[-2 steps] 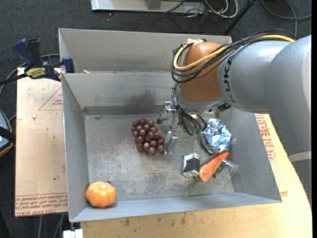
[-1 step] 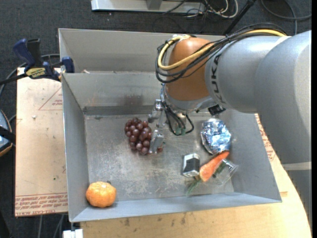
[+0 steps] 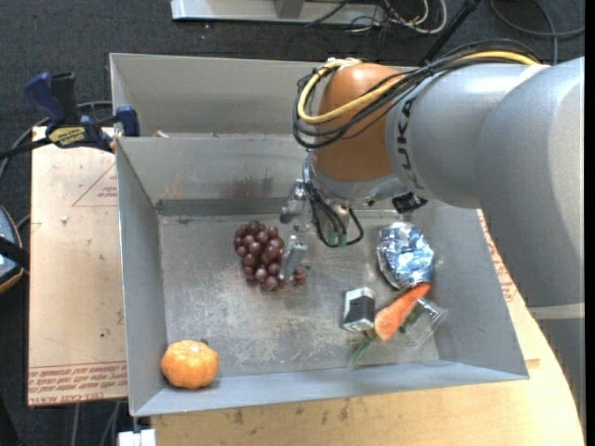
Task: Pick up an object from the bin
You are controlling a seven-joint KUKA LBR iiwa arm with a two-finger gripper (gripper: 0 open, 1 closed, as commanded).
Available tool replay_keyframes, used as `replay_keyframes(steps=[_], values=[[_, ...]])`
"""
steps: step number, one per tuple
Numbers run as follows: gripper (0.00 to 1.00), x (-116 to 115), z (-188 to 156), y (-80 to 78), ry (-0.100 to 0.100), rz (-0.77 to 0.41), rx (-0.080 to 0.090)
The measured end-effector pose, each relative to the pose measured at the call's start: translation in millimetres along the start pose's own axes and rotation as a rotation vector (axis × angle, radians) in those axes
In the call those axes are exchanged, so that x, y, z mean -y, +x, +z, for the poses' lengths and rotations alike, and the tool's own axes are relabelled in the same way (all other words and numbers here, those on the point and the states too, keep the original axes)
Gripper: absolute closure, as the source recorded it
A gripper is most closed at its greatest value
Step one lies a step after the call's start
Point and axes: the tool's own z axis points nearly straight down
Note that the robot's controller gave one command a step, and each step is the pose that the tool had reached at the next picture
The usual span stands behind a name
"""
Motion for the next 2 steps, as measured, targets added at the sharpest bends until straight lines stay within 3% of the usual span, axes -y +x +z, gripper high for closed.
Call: replay_keyframes(steps=[1,2], values=[[0.00,-18.4,52.9,-11.8,0.002,-0.059,-0.005],[1.00,-22.4,49.8,-8.8,0.000,0.134,0.002]])
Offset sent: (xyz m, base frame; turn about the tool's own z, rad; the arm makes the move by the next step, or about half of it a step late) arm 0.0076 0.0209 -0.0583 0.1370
